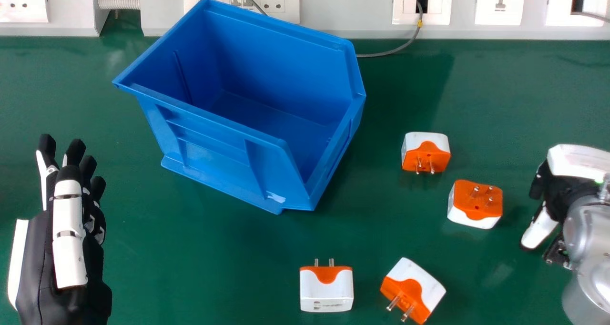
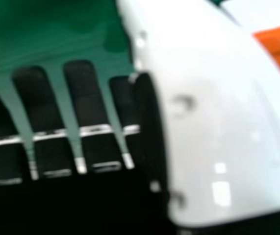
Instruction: Pick all objects and put in blue box
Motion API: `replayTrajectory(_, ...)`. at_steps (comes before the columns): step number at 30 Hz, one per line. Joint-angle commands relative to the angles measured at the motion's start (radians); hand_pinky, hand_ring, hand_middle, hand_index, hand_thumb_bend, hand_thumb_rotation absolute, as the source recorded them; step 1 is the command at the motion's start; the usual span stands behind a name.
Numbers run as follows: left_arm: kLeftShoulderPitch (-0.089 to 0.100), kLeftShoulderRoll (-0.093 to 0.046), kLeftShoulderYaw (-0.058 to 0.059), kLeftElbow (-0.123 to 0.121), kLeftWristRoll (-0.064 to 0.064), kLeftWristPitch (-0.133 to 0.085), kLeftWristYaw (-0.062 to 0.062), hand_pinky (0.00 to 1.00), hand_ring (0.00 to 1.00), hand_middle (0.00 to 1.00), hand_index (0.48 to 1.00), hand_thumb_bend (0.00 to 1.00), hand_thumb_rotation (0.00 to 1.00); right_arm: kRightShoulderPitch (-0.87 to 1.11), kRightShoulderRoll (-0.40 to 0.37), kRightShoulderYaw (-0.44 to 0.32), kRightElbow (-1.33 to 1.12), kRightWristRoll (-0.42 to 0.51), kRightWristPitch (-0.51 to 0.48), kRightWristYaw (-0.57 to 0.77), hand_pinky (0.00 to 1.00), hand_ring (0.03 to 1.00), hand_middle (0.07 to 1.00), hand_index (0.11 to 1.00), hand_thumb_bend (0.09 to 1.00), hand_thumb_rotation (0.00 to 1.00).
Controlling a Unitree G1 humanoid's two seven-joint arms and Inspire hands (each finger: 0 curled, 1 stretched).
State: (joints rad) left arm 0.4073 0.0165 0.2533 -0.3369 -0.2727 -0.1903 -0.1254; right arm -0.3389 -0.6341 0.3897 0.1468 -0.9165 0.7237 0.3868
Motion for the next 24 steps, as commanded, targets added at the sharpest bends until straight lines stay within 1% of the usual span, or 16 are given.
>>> replayTrajectory(1, 0.000, 0.006, 0.002, -0.012, 0.008, -0.008, 0.003, 1.00, 1.00, 1.00, 0.982, 0.22, 1.00, 0.005, -0.017, -0.020, -0.018, -0.011, -0.009, -0.021, 0.32, 0.427, 0.517, 0.644, 0.522, 0.00)
replayTrajectory(5, 0.000, 0.007, 0.005, -0.008, 0.000, -0.009, -0.002, 1.00, 1.00, 1.00, 0.982, 0.22, 1.00, 0.014, -0.002, -0.031, -0.015, -0.008, -0.026, -0.061, 0.33, 0.427, 0.517, 0.641, 0.521, 0.00)
replayTrajectory(8, 0.003, 0.007, 0.007, -0.010, 0.008, -0.012, 0.001, 1.00, 1.00, 1.00, 0.978, 0.22, 1.00, 0.038, 0.006, -0.057, -0.025, 0.015, -0.079, -0.141, 0.33, 0.425, 0.516, 0.629, 0.521, 0.00)
replayTrajectory(10, 0.004, 0.008, 0.007, -0.009, 0.014, -0.014, 0.002, 1.00, 1.00, 1.00, 0.978, 0.22, 1.00, 0.064, 0.000, -0.077, -0.041, 0.032, -0.136, -0.194, 0.33, 0.424, 0.517, 0.623, 0.521, 0.00)
replayTrajectory(12, 0.006, 0.008, 0.006, -0.014, 0.015, -0.011, 0.002, 1.00, 1.00, 1.00, 0.977, 0.22, 1.00, 0.077, -0.003, -0.081, -0.060, 0.026, -0.146, -0.191, 0.33, 0.431, 0.511, 0.615, 0.524, 0.00)
replayTrajectory(13, 0.007, 0.008, 0.006, -0.016, 0.015, -0.009, 0.002, 1.00, 1.00, 1.00, 0.978, 0.21, 1.00, 0.081, -0.008, -0.072, -0.069, 0.009, -0.142, -0.181, 0.33, 0.440, 0.520, 0.616, 0.530, 0.08)
replayTrajectory(14, 0.008, 0.009, 0.005, -0.017, 0.015, -0.008, 0.002, 1.00, 1.00, 1.00, 0.978, 0.21, 1.00, 0.086, -0.017, -0.062, -0.078, -0.010, -0.146, -0.178, 0.33, 0.440, 0.520, 0.616, 0.530, 0.08)
replayTrajectory(15, 0.008, 0.009, 0.005, -0.018, 0.015, -0.008, 0.001, 1.00, 1.00, 1.00, 0.979, 0.21, 1.00, 0.093, -0.024, -0.055, -0.086, -0.022, -0.154, -0.183, 0.34, 0.448, 0.530, 0.621, 0.545, 0.16)
replayTrajectory(16, 0.008, 0.009, 0.005, -0.017, 0.013, -0.010, -0.002, 1.00, 1.00, 1.00, 0.979, 0.21, 1.00, 0.103, -0.026, -0.055, -0.097, -0.030, -0.163, -0.190, 0.34, 0.448, 0.530, 0.621, 0.545, 0.16)
replayTrajectory(17, 0.007, 0.009, 0.006, -0.017, 0.010, -0.010, -0.003, 1.00, 1.00, 1.00, 0.980, 0.21, 1.00, 0.114, -0.024, -0.060, -0.110, -0.031, -0.173, -0.199, 0.35, 0.457, 0.546, 0.629, 0.581, 0.25)
replayTrajectory(18, 0.007, 0.009, 0.006, -0.017, 0.009, -0.009, -0.003, 1.00, 1.00, 1.00, 0.980, 0.21, 1.00, 0.124, -0.021, -0.067, -0.121, -0.027, -0.184, -0.207, 0.35, 0.457, 0.546, 0.629, 0.581, 0.25)
replayTrajectory(19, 0.006, 0.009, 0.007, -0.015, 0.007, -0.009, -0.004, 1.00, 1.00, 1.00, 0.981, 0.22, 1.00, 0.131, -0.019, -0.070, -0.129, -0.024, -0.193, -0.209, 0.38, 0.508, 0.595, 0.662, 0.636, 0.33)
replayTrajectory(20, 0.005, 0.010, 0.007, -0.013, 0.006, -0.009, -0.004, 1.00, 1.00, 1.00, 0.981, 0.22, 1.00, 0.137, -0.019, -0.072, -0.133, -0.023, -0.204, -0.215, 0.38, 0.508, 0.595, 0.662, 0.636, 0.33)
replayTrajectory(22, 0.004, 0.010, 0.008, -0.012, 0.007, -0.008, -0.004, 1.00, 1.00, 1.00, 0.979, 0.22, 1.00, 0.144, -0.019, -0.073, -0.128, -0.026, -0.232, -0.236, 0.54, 0.667, 0.733, 0.771, 0.741, 0.45)
replayTrajectory(23, 0.005, 0.010, 0.007, -0.013, 0.007, -0.008, -0.004, 1.00, 1.00, 1.00, 0.979, 0.22, 1.00, 0.145, -0.019, -0.073, -0.123, -0.027, -0.245, -0.247, 0.54, 0.667, 0.733, 0.771, 0.741, 0.45)
replayTrajectory(24, 0.005, 0.010, 0.007, -0.014, 0.011, -0.008, -0.002, 1.00, 1.00, 1.00, 0.979, 0.22, 1.00, 0.146, -0.016, -0.075, -0.115, -0.023, -0.262, -0.264, 0.61, 0.731, 0.786, 0.817, 0.784, 0.49)
